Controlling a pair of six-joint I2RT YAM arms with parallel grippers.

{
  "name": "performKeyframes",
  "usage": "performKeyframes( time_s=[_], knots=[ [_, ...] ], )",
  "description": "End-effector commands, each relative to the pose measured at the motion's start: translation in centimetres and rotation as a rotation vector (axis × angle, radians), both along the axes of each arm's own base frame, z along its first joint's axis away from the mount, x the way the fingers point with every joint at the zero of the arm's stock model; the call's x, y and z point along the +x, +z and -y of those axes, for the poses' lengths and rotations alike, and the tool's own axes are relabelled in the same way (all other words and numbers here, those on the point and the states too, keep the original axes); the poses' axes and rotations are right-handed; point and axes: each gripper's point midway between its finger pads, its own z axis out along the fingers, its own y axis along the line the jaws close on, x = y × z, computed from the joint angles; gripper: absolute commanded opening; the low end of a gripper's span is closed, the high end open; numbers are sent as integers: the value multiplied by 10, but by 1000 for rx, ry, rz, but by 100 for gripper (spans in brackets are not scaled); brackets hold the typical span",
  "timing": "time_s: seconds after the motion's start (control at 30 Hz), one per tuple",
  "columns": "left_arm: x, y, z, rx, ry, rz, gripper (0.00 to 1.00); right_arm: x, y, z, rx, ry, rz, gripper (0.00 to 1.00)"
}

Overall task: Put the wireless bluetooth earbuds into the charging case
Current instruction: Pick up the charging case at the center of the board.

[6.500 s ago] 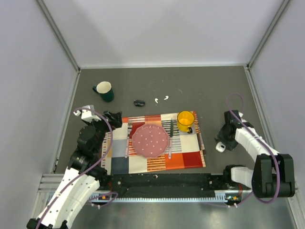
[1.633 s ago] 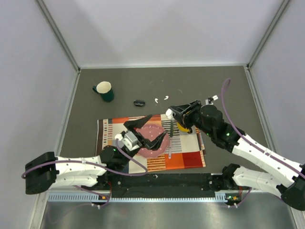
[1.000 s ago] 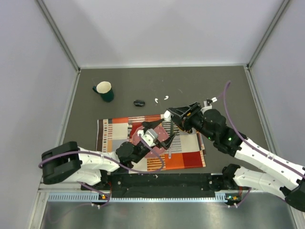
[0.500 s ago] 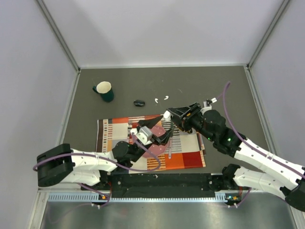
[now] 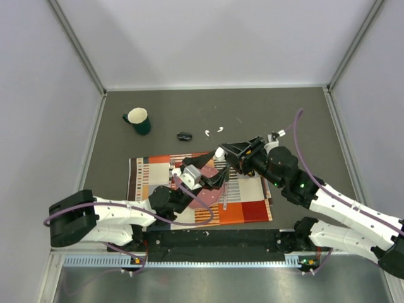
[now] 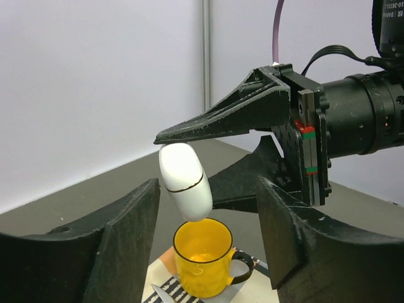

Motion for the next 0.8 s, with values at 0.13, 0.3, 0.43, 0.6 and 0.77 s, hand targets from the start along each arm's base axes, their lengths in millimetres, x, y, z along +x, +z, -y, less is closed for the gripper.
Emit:
performKeyframes(
  time_s=[0.13,0.3,0.43,0.6,0.77],
  knots=[
    [-11,91,-33,-389,2,115,57,-4,14,-6,46,22,42,0],
    [-7,90,-36,-391,25,107,47,-7,15,-5,52,33,45,0],
    [-8,94,-36,-395,25,116,41,-8,12,-5,52,35,40,0],
    [-6,91,-31,-386,22,110,34,-10,13,-6,58,48,47,0],
    [-4,89,-33,-378,41,111,9,-17,13,-7,25,90,82,2]
  ],
)
